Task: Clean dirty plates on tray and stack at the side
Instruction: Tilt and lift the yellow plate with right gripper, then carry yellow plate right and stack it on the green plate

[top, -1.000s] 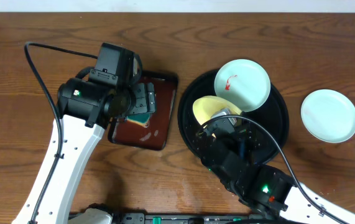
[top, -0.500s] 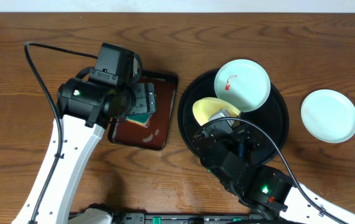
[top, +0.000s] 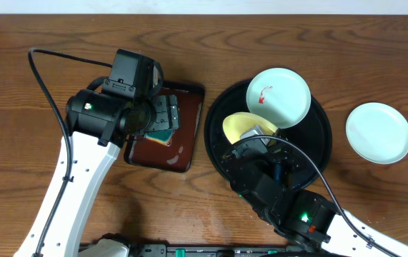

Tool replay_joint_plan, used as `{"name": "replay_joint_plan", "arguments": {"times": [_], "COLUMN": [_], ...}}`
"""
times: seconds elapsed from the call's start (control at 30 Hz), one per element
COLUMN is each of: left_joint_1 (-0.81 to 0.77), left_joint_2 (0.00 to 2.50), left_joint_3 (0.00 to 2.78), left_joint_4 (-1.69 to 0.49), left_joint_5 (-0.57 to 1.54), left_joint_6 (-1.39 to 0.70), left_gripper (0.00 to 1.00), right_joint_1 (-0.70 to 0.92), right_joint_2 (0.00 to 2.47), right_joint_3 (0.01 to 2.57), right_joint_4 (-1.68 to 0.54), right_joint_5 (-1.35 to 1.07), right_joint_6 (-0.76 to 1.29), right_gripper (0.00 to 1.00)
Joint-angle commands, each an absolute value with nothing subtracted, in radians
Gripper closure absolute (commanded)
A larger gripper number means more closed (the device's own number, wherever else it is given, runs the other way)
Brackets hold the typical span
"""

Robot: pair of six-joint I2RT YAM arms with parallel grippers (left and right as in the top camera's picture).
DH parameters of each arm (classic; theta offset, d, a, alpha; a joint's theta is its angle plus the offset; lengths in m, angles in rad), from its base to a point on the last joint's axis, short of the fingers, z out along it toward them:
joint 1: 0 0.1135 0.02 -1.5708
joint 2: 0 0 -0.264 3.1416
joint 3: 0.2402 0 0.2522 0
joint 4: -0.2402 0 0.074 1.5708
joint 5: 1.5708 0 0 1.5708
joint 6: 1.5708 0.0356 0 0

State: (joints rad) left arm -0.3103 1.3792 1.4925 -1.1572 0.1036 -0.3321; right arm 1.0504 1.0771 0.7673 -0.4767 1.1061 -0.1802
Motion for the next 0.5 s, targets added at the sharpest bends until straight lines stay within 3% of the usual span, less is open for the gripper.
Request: {"name": "replay_joint_plan", "arguments": {"times": [0.0,0.47], "left_joint_1": [-0.309,-0.309], "left_joint_2": [1.378,1.378], "left_joint_3": [1.497,1.497], "left_joint_4": [-1.162,-1.162], "left_joint_5": [0.109,0.109], "left_joint_6": [-0.322,-0.322], "left_gripper": [0.15,0.15], "right_joint_1": [1.058,1.168], "right_joint_2": [1.068,1.068], "right_joint_3": [0.772,0.772], "right_joint_4": [-0.439,-0.366], "right_joint_5": [1.225,1.246], "right_joint_6": [-0.284,-0.353], "right_gripper": [0.99,0.99]}}
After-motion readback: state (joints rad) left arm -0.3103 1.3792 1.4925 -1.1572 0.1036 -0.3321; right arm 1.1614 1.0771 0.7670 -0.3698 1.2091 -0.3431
